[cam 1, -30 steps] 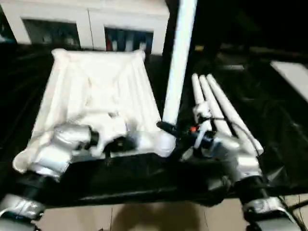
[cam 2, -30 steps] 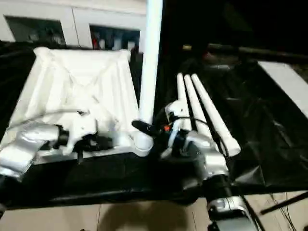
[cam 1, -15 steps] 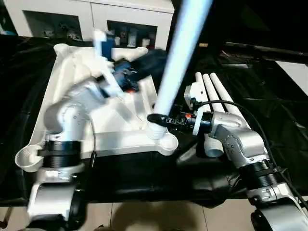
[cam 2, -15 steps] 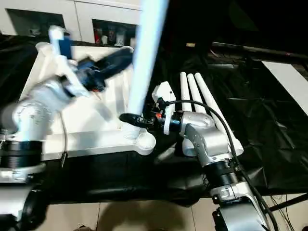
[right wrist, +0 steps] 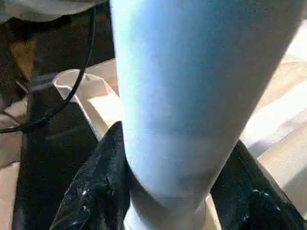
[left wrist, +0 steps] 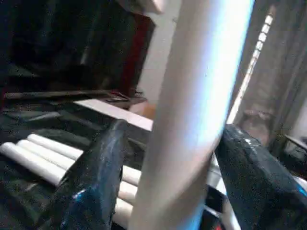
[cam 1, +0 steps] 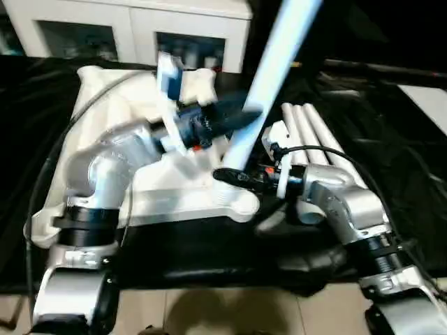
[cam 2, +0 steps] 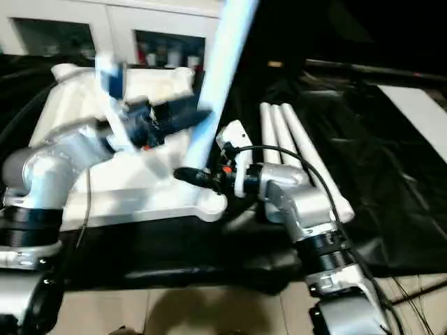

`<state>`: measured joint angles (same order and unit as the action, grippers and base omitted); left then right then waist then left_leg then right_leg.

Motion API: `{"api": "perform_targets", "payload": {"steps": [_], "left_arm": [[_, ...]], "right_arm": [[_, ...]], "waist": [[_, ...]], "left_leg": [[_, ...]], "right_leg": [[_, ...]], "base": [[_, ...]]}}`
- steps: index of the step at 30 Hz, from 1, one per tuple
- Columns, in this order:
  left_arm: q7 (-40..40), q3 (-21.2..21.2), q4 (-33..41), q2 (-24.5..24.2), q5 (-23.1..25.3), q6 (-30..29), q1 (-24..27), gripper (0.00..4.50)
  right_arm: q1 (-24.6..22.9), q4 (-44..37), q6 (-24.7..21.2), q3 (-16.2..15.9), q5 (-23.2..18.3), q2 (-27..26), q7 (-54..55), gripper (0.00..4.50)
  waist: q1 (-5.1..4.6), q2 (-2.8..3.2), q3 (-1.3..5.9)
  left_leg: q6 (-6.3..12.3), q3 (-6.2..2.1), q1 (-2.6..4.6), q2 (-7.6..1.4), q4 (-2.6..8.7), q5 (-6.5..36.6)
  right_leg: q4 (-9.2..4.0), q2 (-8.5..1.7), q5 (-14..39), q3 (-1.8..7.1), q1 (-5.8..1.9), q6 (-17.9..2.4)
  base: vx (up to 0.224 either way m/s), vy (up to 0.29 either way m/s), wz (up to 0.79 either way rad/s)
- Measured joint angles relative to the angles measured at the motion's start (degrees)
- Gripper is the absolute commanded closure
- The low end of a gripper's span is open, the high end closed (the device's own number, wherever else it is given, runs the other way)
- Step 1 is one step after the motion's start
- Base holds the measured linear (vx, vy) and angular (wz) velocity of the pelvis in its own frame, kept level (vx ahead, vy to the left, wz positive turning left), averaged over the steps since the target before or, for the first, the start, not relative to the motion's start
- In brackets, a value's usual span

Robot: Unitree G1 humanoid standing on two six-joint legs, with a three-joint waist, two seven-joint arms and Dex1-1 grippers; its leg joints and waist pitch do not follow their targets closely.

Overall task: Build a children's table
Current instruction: Insert table leg to table base

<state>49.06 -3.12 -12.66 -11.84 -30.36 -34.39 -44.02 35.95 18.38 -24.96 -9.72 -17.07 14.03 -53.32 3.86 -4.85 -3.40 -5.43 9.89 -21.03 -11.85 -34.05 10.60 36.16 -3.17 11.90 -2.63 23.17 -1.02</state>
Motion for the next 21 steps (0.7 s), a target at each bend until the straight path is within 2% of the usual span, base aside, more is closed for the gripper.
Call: {"api": "perform_targets", "payload": {"steps": [2,3,7,9,11,17,21], "left_arm": [[-4.37,-1.25,-1.95,0.46,1.99,1.79,-2.48,1.23],[-5.95,-2.02,-2.07,0.48,2.01,1.84,-3.12,1.42],[-13.13,-4.28,-1.84,2.17,1.22,0.53,-3.52,1.60],[-15.97,-5.72,-1.81,2.82,0.61,-0.79,-3.64,1.93],[-19.66,-7.18,-1.82,4.41,0.57,-2.04,-4.22,2.03],[-24.24,-7.16,-3.26,5.77,2.32,-1.76,-6.20,2.55],[-25.93,-7.21,-3.57,6.14,2.64,-0.70,-6.34,2.73]], "right_arm": [[1.27,1.27,0.00,0.04,1.78,-0.24,2.54,2.66],[1.43,1.31,-0.01,0.03,1.97,-0.59,3.15,2.66],[1.52,2.60,0.64,-1.44,4.25,-1.69,6.37,2.66],[1.54,2.57,0.93,-1.54,4.51,-1.97,7.41,2.66],[1.57,2.63,0.98,-1.20,4.76,-2.63,9.37,2.66],[2.29,4.76,3.08,-0.79,6.23,-4.43,12.94,2.66],[2.30,4.96,3.22,-0.42,6.20,-5.37,14.20,2.66]], "waist": [[-0.21,0.04,-0.02],[-0.37,0.07,-0.04],[-0.43,0.86,-0.32],[-0.33,1.07,-0.33],[-0.32,1.38,-0.45],[-0.27,2.07,-0.40],[-0.34,2.17,-0.43]], "left_leg": [[-0.03,0.01,0.02,0.01,-0.02,0.00],[-0.11,0.01,0.04,0.00,-0.02,0.03],[-0.15,-0.01,0.04,0.00,-0.06,0.03],[-0.15,-0.03,0.06,-0.01,-0.06,0.02],[-0.13,-0.03,0.02,0.00,-0.15,0.01],[-0.09,-0.04,-0.01,0.02,-0.28,0.00],[-0.09,-0.06,-0.02,0.00,-0.27,-0.01]], "right_leg": [[-0.02,-0.02,-0.10,0.01,-0.01,0.01],[-0.01,-0.02,-0.11,0.01,-0.01,0.01],[0.02,-0.02,-0.16,-0.01,-0.03,0.00],[0.06,-0.01,-0.16,-0.02,-0.03,0.00],[0.04,-0.02,-0.21,-0.01,-0.04,-0.02],[0.03,-0.04,-0.32,0.01,-0.06,0.03],[0.05,-0.03,-0.33,-0.02,-0.05,0.05]], "base": [[0.000,0.000,0.00],[0.000,0.000,0.00],[0.000,0.000,0.00],[0.000,0.000,0.00],[0.000,0.000,0.00],[0.000,0.000,0.00],[0.000,0.000,0.00]]}}
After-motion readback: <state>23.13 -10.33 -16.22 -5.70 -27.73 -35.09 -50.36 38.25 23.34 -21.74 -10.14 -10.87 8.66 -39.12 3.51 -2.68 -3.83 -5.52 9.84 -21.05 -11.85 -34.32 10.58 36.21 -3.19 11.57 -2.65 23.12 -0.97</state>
